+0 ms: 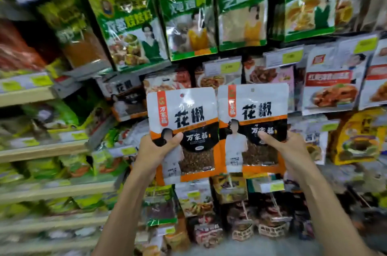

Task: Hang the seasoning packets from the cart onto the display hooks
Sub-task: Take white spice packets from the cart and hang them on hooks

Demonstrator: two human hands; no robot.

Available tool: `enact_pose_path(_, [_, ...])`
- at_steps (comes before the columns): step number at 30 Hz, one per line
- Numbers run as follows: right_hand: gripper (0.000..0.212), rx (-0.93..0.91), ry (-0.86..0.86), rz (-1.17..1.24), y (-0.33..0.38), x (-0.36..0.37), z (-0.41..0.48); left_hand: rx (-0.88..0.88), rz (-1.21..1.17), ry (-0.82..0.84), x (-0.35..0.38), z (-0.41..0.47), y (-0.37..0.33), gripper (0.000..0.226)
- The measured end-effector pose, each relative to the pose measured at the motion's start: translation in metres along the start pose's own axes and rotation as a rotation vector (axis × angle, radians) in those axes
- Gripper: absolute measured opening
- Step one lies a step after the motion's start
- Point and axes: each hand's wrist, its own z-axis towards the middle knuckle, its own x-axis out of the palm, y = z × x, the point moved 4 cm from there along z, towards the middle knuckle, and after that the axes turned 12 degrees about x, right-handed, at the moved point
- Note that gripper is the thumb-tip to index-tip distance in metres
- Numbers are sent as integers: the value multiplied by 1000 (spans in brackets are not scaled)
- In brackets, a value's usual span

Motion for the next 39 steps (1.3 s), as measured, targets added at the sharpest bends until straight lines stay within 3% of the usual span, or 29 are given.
enact_pose_path(2, [37, -5, 43, 7, 2, 49, 2, 7, 25, -35, -48, -1, 2, 31])
enact_pose_path(5, [44, -16, 68, 11, 2, 114, 4, -22, 20, -80, -114, 0, 13, 21])
enact_pose_path(9, [40, -2, 73, 16, -4, 183, 2, -81, 17, -113, -178, 5, 37, 62])
enact_pose_path(15, [49, 2, -12, -22, -5, 235, 5, -165, -32, -133, -224, 29, 64, 63])
enact_pose_path(17, [38, -3, -19, -48, 0, 244, 6, -153, -55, -143, -232, 40, 66, 62])
enact_pose_path(21, [47, -10, -34, -72, 7, 252, 14, -161, -97, -120, -235, 65, 68, 67])
enact_pose_path(25, [21, 0, -12, -35, 12, 254, 28, -191, -130, -116, -232, 89, 74, 60])
enact_pose_path(28, [25, -5, 3, -28, 15, 254, 37, -211, -128, -112, -231, 102, 81, 69])
enact_pose_path(32, [23, 5, -8, -60, 14, 254, 48, -191, -148, -77, -226, 114, 86, 63])
enact_pose_path(36, [33, 0, -13, -75, 15, 255, 55, -154, -148, -58, -221, 123, 86, 50])
enact_pose_path(39, [45, -5, -17, -76, 15, 255, 59, -146, -163, -54, -218, 127, 86, 56])
